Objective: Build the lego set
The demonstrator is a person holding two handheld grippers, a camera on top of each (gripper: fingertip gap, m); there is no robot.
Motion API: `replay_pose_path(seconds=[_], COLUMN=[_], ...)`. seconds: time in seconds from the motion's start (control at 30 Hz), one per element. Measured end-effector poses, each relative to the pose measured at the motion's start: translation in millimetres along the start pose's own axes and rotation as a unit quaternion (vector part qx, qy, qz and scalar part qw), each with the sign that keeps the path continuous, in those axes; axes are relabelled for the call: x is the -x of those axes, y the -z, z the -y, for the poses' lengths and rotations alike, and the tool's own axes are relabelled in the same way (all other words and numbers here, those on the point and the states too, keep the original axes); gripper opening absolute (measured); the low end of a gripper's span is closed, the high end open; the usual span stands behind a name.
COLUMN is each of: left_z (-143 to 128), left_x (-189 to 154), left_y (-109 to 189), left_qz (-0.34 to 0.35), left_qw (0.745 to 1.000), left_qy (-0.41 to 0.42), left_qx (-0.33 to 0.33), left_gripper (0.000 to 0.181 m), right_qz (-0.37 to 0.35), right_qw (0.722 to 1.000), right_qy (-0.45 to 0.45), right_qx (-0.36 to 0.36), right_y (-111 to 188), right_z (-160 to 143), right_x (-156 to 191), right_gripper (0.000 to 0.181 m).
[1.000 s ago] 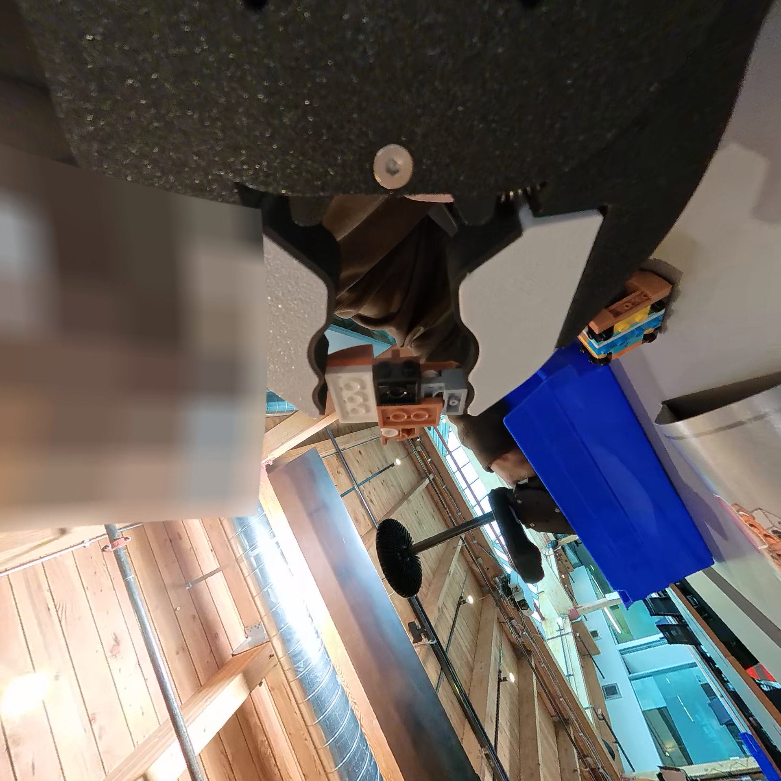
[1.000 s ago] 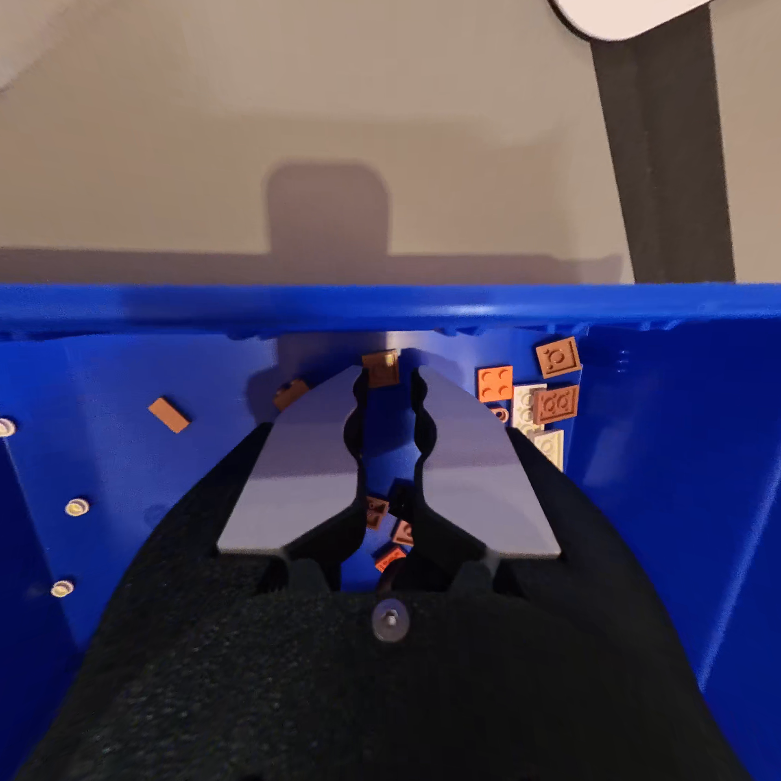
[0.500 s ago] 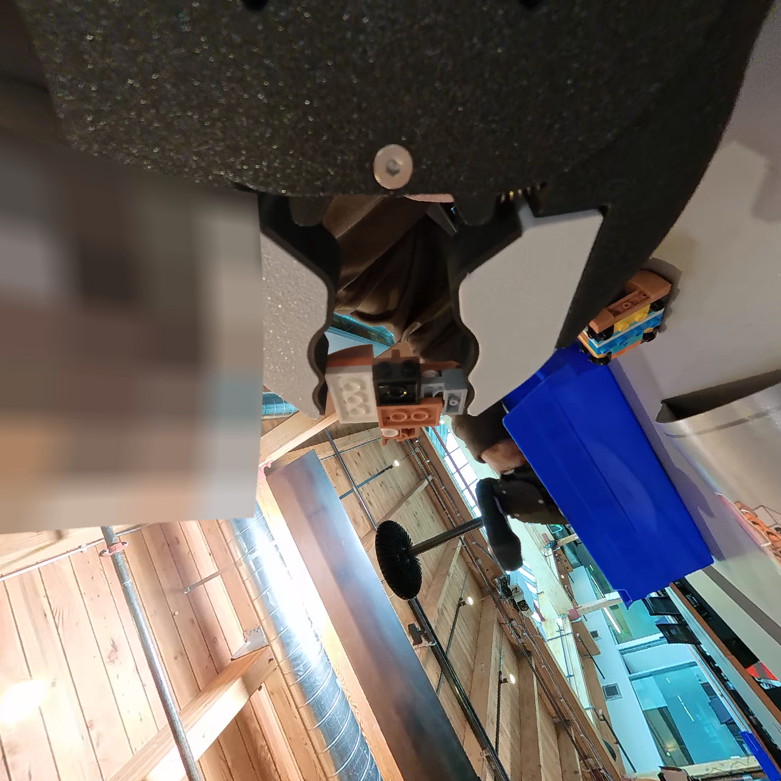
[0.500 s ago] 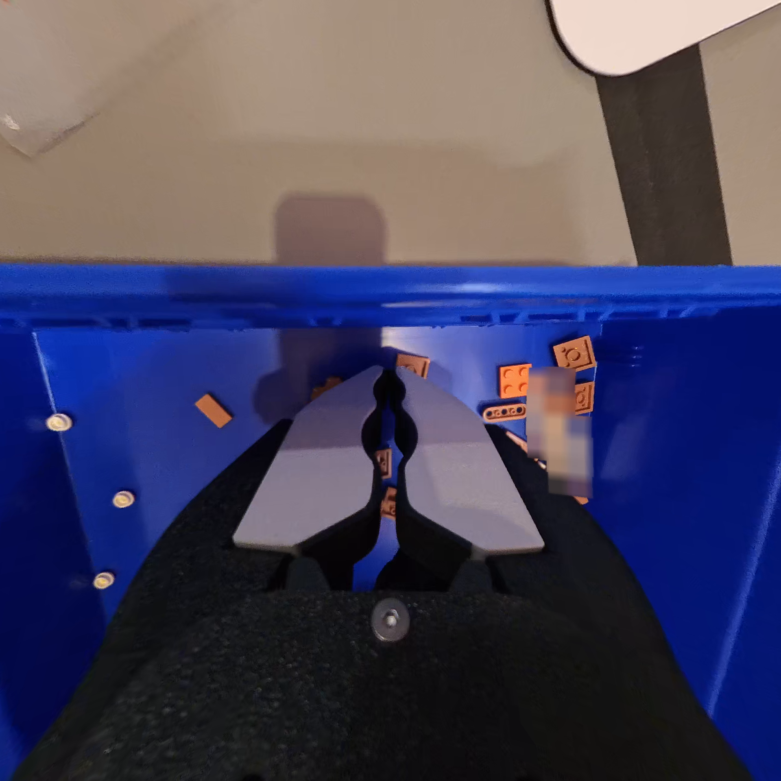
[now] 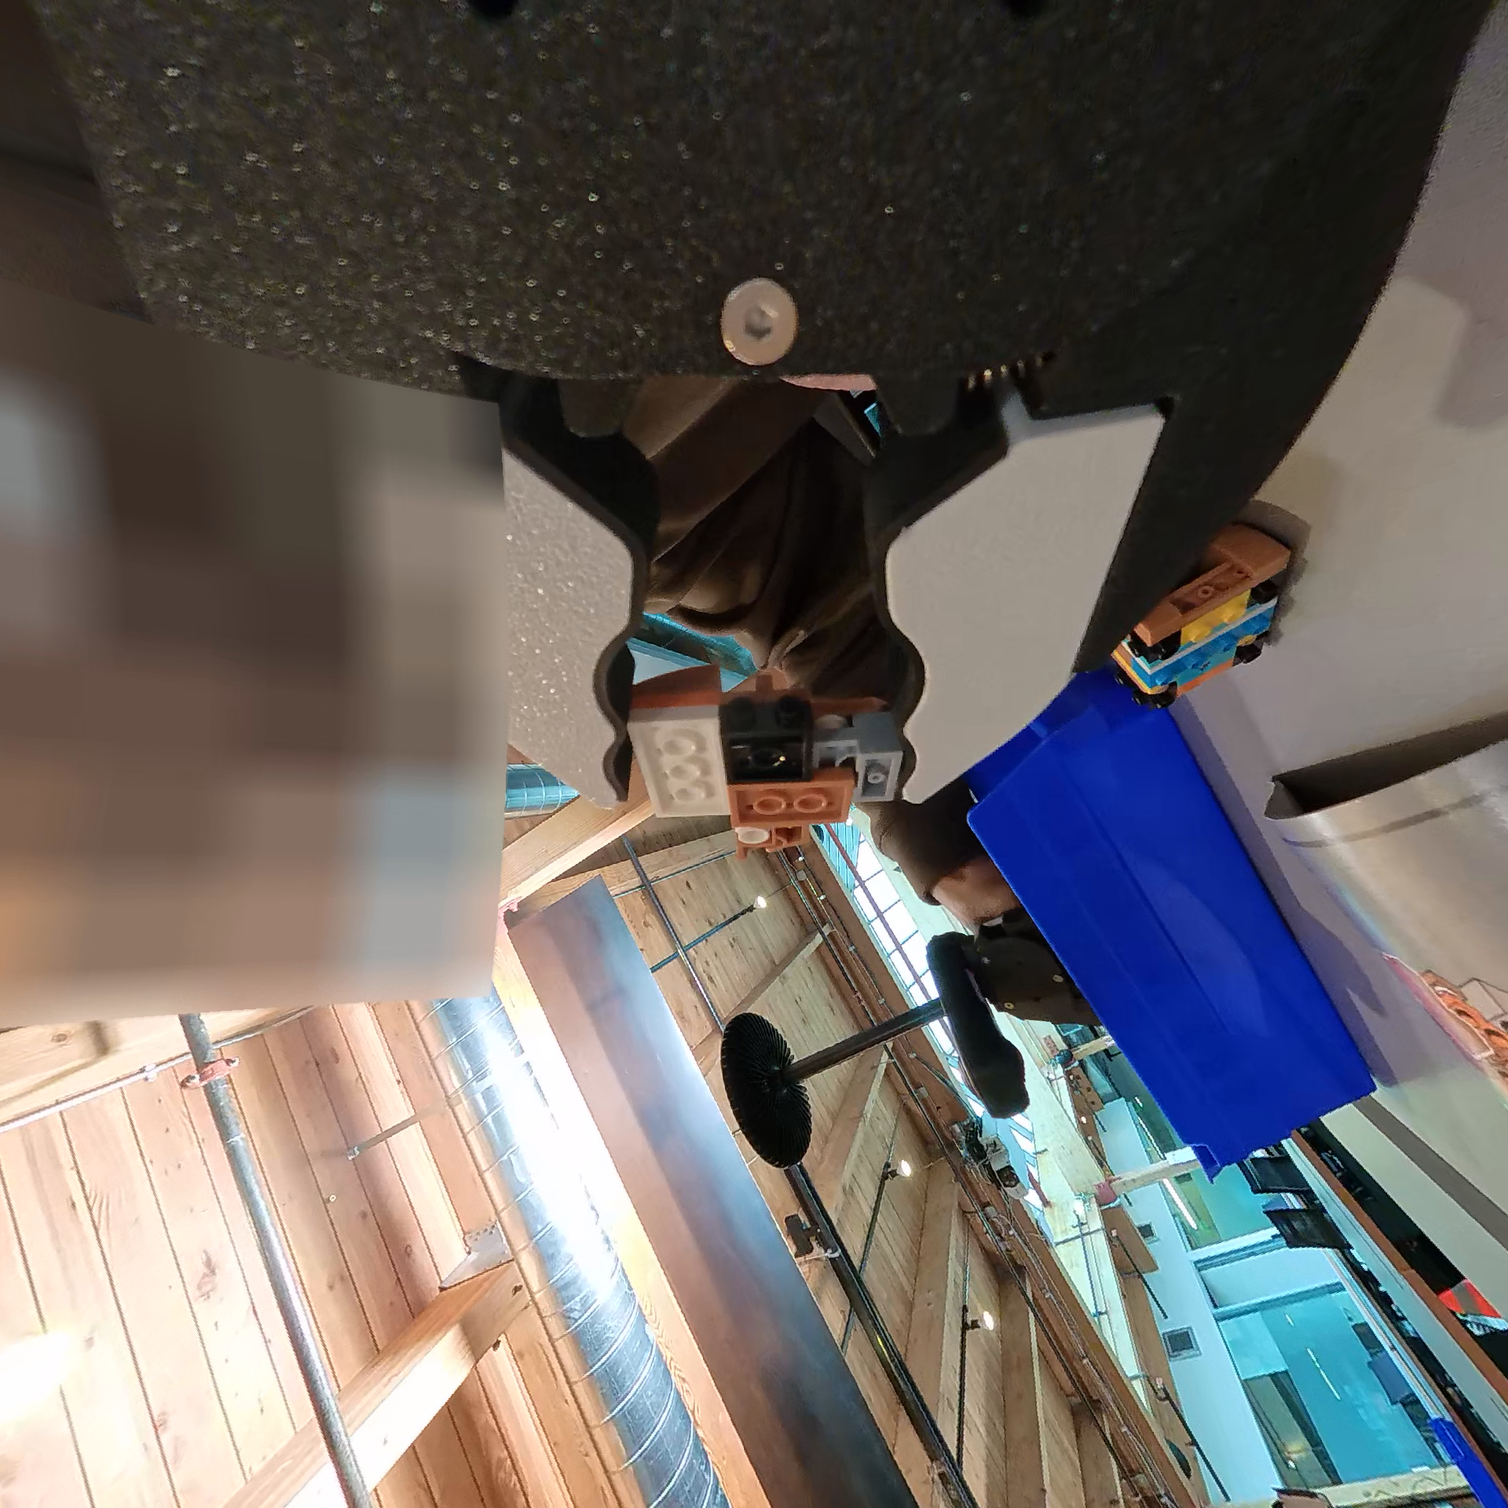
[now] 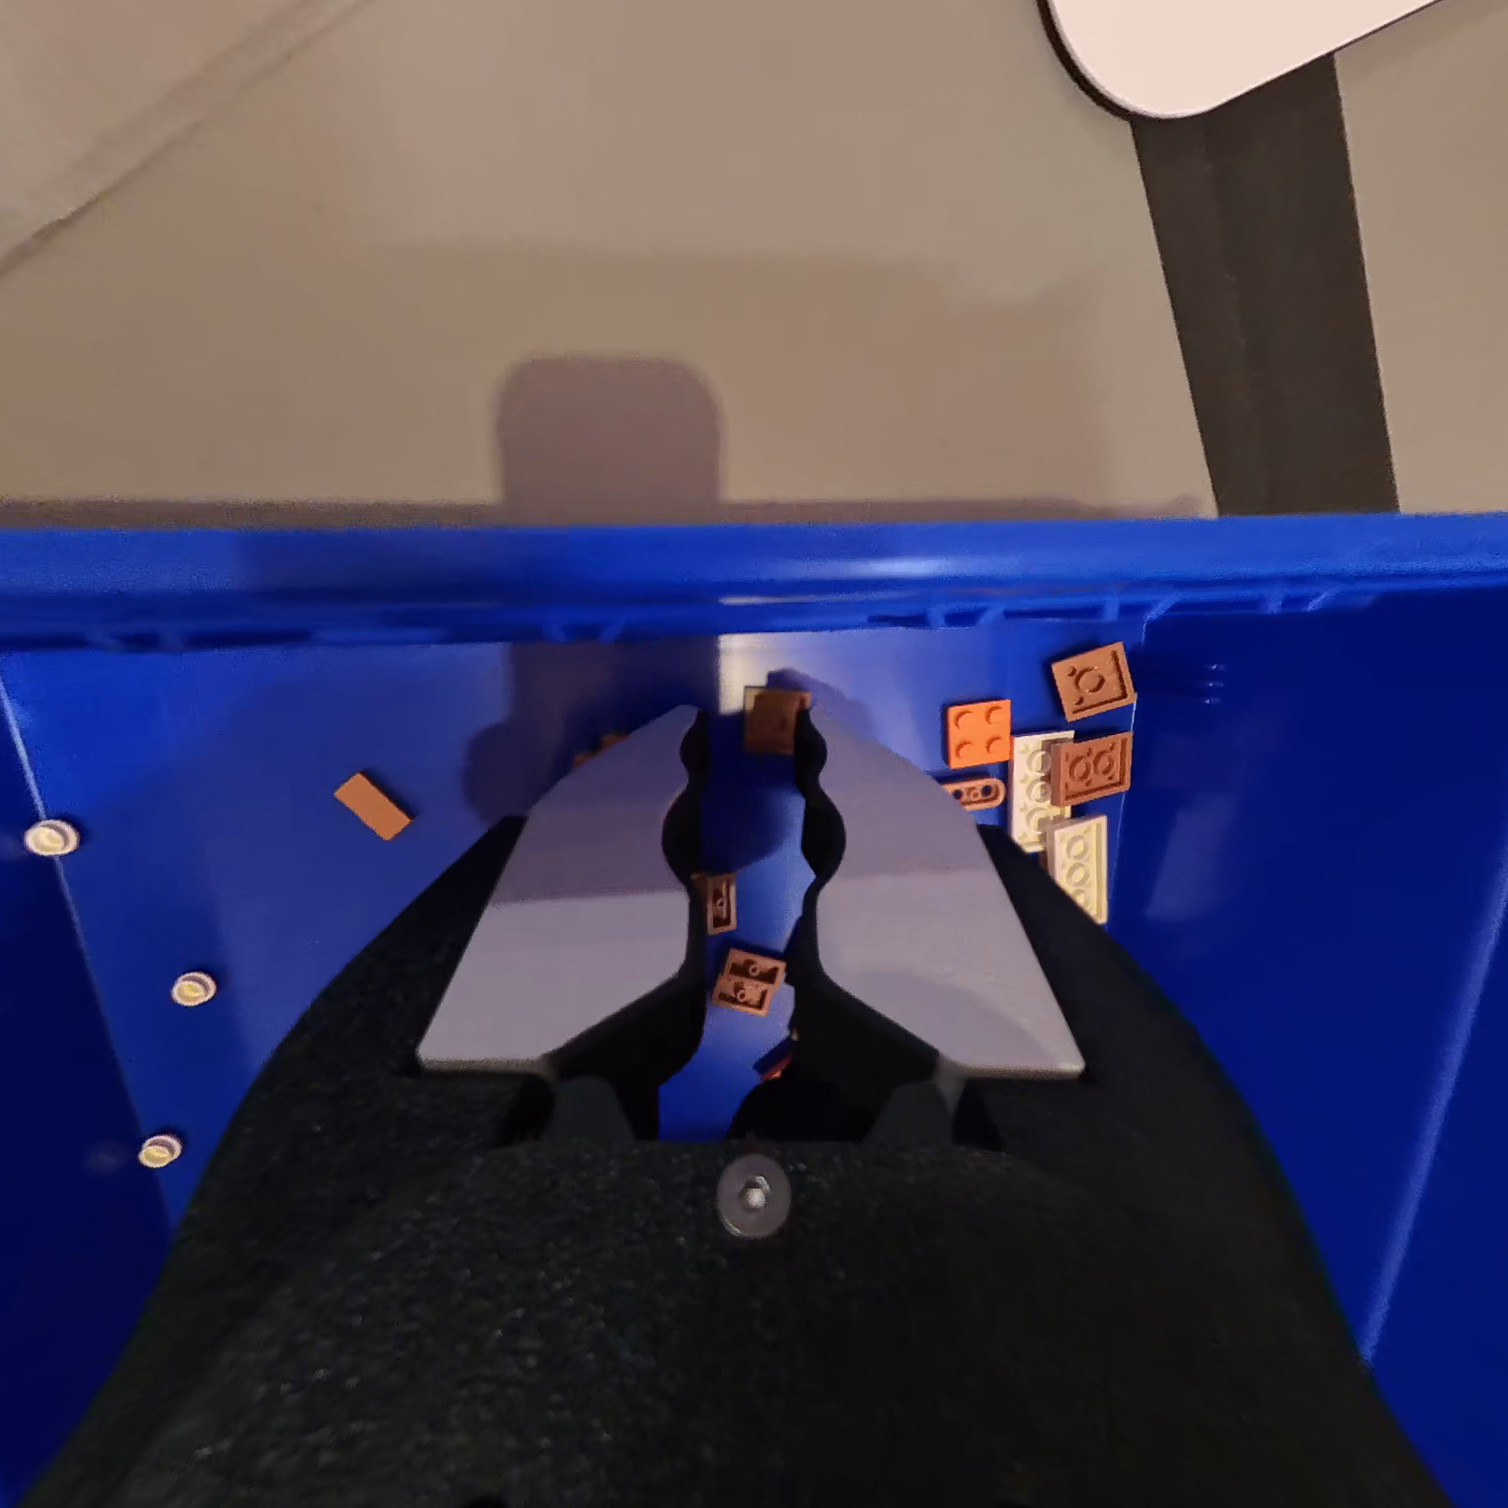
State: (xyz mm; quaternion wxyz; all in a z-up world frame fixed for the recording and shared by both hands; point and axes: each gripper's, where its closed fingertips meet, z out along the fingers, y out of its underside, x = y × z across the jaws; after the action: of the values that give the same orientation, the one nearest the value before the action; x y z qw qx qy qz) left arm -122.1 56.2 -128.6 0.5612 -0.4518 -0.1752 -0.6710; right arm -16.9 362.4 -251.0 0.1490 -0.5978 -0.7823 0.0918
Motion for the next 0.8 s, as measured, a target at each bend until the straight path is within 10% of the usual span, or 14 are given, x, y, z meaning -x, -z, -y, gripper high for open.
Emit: replay_pose_path(seconds=[0.47,0.8], left_z=[0.5,0.7], left_x=[-1.8,-1.0], left_y=[0.0,0.2], left_qz=[-0.003,-0.002], left_qw=[1.000,1.000], left_qy=[0.001,0.002], left_qx=[-0.002,-0.003], left_gripper=[0.060,0.061], right_qz=[0.038,-0.022], right_qw=[0.999,0.979], right_qy=[-0.031,0.060], right_qx=[0.007,-0.192], right_y=[-4.0,117.2], right_z=[-2.5,59.8], right_x=[3.5,106.7], right_gripper=[0.016,0.015])
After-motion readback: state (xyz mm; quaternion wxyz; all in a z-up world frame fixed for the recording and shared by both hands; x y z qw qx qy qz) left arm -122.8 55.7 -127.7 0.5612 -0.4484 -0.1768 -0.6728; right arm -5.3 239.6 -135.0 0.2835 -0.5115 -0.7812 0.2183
